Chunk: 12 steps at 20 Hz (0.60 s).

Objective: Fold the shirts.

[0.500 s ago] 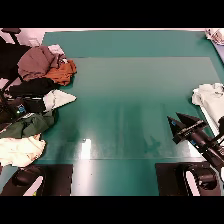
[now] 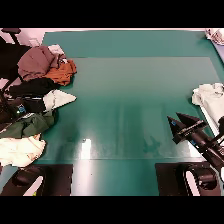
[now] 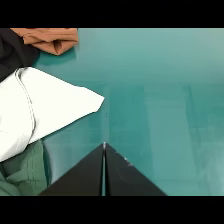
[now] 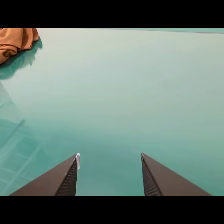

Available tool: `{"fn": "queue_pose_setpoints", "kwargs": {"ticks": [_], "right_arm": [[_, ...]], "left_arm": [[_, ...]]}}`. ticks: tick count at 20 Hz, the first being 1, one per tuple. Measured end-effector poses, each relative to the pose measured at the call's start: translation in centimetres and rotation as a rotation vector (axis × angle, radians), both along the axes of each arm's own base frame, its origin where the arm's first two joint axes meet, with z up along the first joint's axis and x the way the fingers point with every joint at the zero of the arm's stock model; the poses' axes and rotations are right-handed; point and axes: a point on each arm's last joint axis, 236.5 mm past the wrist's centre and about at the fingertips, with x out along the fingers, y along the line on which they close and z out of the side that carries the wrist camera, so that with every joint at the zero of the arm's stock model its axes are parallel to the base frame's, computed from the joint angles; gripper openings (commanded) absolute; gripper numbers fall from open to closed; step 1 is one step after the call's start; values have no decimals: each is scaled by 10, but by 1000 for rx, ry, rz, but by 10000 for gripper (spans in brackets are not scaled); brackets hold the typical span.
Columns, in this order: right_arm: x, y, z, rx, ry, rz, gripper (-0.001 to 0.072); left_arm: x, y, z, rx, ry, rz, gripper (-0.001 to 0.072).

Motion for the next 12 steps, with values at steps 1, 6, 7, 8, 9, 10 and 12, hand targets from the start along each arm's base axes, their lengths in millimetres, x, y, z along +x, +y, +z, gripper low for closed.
{"fn": "queue_pose_setpoints", "kwargs": {"ticks": [1,6,7,8,9,10,12], "right_arm": [[0,0,0,0,0,0,439],[0,0,0,0,0,0,439],[0,0,0,0,0,0,439],[0,0,0,0,0,0,439],[0,0,0,0,0,0,439],[0,0,0,0,0,0,439],[0,0,0,-1,0,-1,439]], "left_arm": [[0,0,0,0,-1,0,31],[0,0,0,0,0,0,31],[0,0,0,0,-1,0,31],[0,0,1,-1,-3,0,31],[2,-1,4,-4,-17,0,31],[4,-1,8,-9,-37,-1,32],[9,-3,17,-20,-79,-3,31]]}}
